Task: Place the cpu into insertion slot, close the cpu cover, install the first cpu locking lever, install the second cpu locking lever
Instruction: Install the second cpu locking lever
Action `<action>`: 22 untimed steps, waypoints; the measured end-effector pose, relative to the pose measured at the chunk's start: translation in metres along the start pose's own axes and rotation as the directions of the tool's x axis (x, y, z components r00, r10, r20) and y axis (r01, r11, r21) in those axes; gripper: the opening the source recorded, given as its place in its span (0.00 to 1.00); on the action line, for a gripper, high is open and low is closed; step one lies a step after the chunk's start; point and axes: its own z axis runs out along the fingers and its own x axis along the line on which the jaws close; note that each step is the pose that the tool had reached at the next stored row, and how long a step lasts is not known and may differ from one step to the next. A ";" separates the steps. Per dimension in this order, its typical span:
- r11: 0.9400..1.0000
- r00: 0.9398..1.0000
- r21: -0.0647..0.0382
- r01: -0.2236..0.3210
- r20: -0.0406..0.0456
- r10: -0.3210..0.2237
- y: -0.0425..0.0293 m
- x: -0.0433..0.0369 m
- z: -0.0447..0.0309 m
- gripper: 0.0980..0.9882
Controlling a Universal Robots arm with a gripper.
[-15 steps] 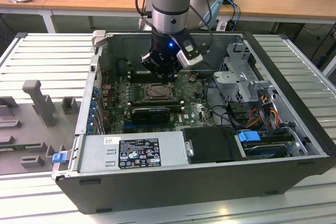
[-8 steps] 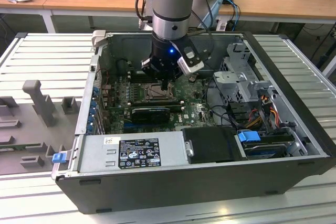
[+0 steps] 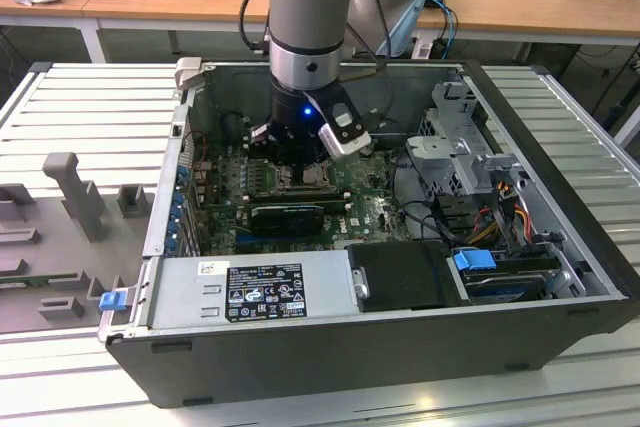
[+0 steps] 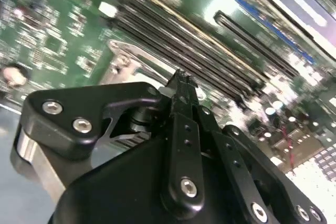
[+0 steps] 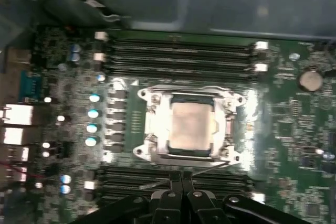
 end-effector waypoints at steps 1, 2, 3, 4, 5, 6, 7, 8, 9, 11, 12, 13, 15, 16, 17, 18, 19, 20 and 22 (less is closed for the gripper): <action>1.000 1.000 0.000 0.000 0.000 0.000 0.0001 0.0028 0.0015 0.01; 1.000 1.000 0.000 0.000 0.000 0.000 -0.0001 0.0038 0.0031 0.01; 1.000 1.000 0.000 0.000 0.000 0.000 -0.0003 0.0041 0.0062 0.01; 1.000 1.000 0.000 0.000 0.000 0.000 -0.0004 0.0042 0.0079 0.01; 1.000 1.000 0.000 0.000 0.000 0.000 -0.0005 0.0044 0.0099 0.01; 1.000 1.000 0.000 0.001 0.000 -0.001 -0.0008 0.0049 0.0139 0.01; 1.000 1.000 0.000 0.001 0.000 -0.001 -0.0009 0.0053 0.0157 0.01; 1.000 1.000 -0.002 0.002 0.000 -0.002 -0.0010 0.0062 0.0170 0.01; 1.000 1.000 -0.010 0.002 0.000 -0.002 -0.0019 0.0084 0.0179 0.01; 0.999 1.000 -0.033 0.002 0.002 -0.002 -0.0040 0.0113 0.0183 0.01; 0.999 1.000 -0.037 0.002 0.002 -0.002 -0.0046 0.0123 0.0184 0.01; 0.999 1.000 -0.044 0.002 0.002 -0.002 -0.0051 0.0137 0.0185 0.01; 0.998 1.000 -0.057 0.006 0.003 -0.006 -0.0066 0.0151 0.0189 0.01; 0.998 1.000 -0.060 0.010 0.003 -0.009 -0.0070 0.0153 0.0193 0.01; 0.997 1.000 -0.070 0.016 0.003 -0.016 -0.0085 0.0170 0.0205 0.01; 0.997 1.000 -0.075 0.018 0.003 -0.018 -0.0094 0.0183 0.0210 0.01; 0.997 1.000 -0.078 0.019 0.003 -0.019 -0.0104 0.0187 0.0214 0.01; 0.996 1.000 -0.083 0.019 0.004 -0.019 -0.0115 0.0189 0.0220 0.01; 0.995 1.000 -0.097 0.020 0.005 -0.019 -0.0149 0.0209 0.0232 0.01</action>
